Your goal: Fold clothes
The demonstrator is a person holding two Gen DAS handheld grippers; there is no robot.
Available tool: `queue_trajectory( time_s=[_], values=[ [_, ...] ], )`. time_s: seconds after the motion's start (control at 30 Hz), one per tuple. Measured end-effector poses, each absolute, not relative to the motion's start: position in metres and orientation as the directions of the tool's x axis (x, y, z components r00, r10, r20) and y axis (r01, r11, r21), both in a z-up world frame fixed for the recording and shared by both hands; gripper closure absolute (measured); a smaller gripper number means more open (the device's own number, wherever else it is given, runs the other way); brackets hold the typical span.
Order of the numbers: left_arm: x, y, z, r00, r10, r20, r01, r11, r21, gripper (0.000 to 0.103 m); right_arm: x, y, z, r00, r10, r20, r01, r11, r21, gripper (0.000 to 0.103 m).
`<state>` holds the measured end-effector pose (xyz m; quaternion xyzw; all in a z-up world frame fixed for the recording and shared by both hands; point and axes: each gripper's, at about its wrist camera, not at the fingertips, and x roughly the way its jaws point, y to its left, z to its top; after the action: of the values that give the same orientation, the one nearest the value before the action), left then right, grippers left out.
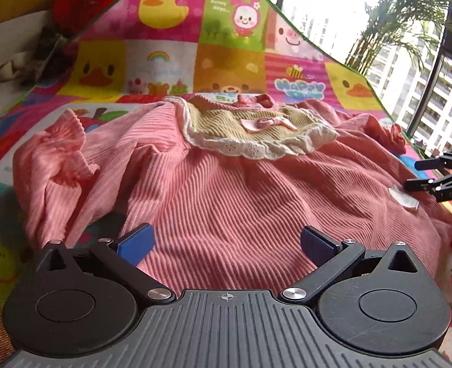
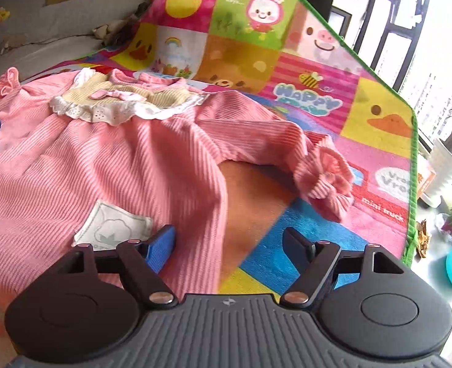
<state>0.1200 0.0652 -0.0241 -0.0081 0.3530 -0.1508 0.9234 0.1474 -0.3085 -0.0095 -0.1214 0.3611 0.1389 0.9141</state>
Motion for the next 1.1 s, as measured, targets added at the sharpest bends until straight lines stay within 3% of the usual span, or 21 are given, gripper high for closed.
queue_trajectory(
  time_s=[0.17,0.33,0.5,0.63,0.77,0.87,0.93,1.1],
  values=[
    [0.125,0.067,-0.004,0.709,-0.270,-0.651,0.246,0.960,-0.129,0.000,0.154,-0.323,0.014,0.729,0.288,-0.621,-0.352,0.936,0.021,0.026],
    [0.143,0.041,0.016,0.759,-0.325,-0.564,0.258,0.946,-0.198,0.000,0.191,-0.284,0.023,0.747,0.323,-0.581,-0.404,0.915,-0.011,0.026],
    [0.177,0.018,-0.011,0.723,-0.340,-0.601,0.224,0.939,-0.263,0.000,0.238,-0.232,0.008,0.691,0.369,-0.622,-0.462,0.887,0.014,0.027],
    [0.174,0.019,-0.029,0.727,-0.310,-0.612,0.228,0.951,-0.211,0.000,0.249,-0.226,-0.018,0.646,0.347,-0.680,-0.459,0.888,0.016,0.027],
    [0.173,0.023,-0.030,0.730,-0.316,-0.606,0.230,0.948,-0.218,0.000,0.241,-0.251,-0.024,0.662,0.346,-0.665,-0.439,0.898,0.030,0.025],
    [0.173,0.025,-0.031,0.733,-0.324,-0.598,0.230,0.946,-0.230,0.000,0.236,-0.258,-0.024,0.653,0.364,-0.664,-0.453,0.890,0.043,0.019],
    [0.173,0.027,-0.031,0.734,-0.330,-0.594,0.230,0.943,-0.239,0.000,0.235,-0.254,-0.024,0.624,0.383,-0.681,-0.480,0.876,0.053,0.000],
    [0.174,0.029,-0.030,0.735,-0.336,-0.588,0.232,0.941,-0.248,0.000,0.237,-0.239,-0.025,0.619,0.326,-0.715,-0.456,0.890,0.011,0.000]
  ],
)
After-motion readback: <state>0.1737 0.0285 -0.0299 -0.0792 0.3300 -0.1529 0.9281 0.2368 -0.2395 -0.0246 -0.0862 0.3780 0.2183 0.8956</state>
